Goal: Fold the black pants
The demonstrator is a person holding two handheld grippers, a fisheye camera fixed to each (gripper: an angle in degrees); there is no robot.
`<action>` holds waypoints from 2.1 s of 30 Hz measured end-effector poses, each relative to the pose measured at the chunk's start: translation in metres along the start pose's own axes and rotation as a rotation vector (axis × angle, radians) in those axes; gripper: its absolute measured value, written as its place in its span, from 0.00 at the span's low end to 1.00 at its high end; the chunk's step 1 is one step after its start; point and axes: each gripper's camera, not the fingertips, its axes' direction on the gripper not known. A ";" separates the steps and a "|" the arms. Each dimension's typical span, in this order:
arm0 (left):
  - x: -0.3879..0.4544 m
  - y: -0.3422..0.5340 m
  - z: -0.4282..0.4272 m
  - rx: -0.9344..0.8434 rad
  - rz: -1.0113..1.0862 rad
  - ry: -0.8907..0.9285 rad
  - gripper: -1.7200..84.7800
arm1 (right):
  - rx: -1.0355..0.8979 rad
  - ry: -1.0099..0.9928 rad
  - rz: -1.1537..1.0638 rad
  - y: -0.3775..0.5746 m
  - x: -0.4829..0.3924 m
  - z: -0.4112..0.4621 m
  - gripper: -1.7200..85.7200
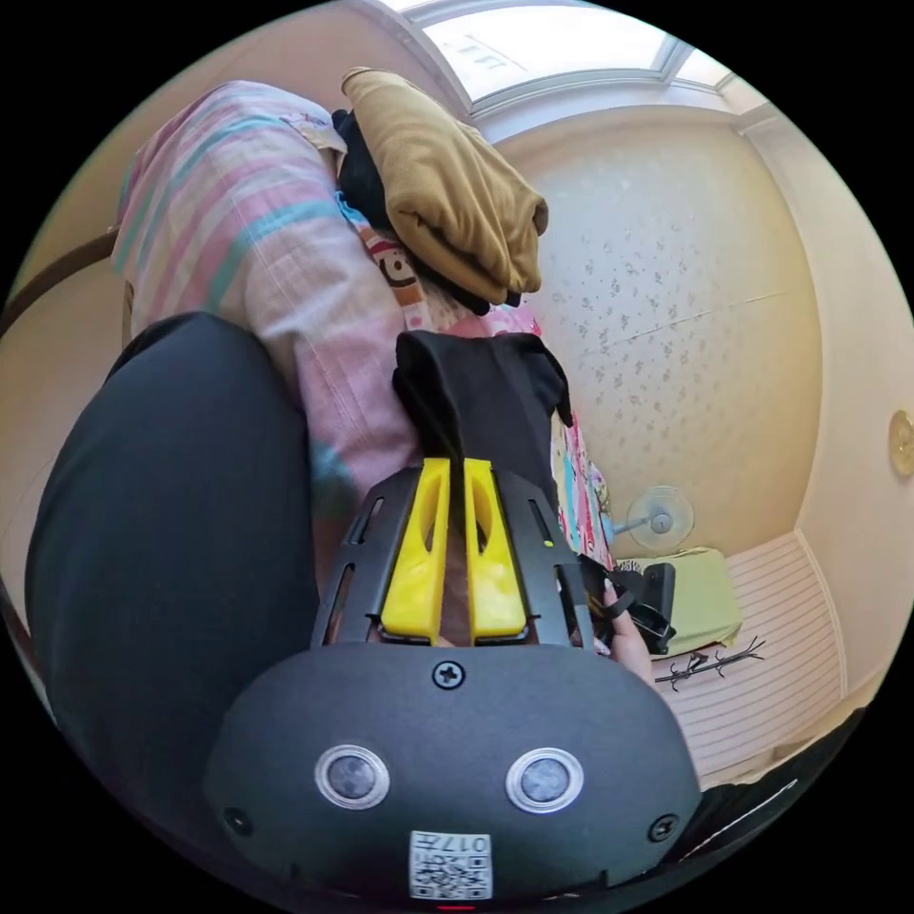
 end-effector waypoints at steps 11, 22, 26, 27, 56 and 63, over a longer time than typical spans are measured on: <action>0.013 0.015 0.006 0.032 -0.017 0.063 0.12 | 0.023 -0.091 0.066 -0.007 0.003 -0.023 0.09; 0.020 0.018 0.011 0.018 -0.016 0.066 0.11 | -0.007 -0.160 0.050 -0.035 -0.026 -0.002 0.16; 0.020 0.017 0.010 0.019 -0.021 0.070 0.11 | -0.050 0.058 -0.009 -0.046 -0.063 0.009 0.16; 0.019 0.017 0.010 0.018 -0.023 0.071 0.11 | -0.067 0.150 -0.028 -0.049 -0.076 0.014 0.16; -0.005 -0.014 -0.081 -0.132 -0.219 0.281 0.18 | 0.091 -0.266 0.055 -0.101 -0.093 -0.126 0.05; -0.035 0.012 -0.075 -0.146 -0.472 0.591 0.21 | 0.112 -0.372 0.006 -0.138 -0.127 -0.149 0.05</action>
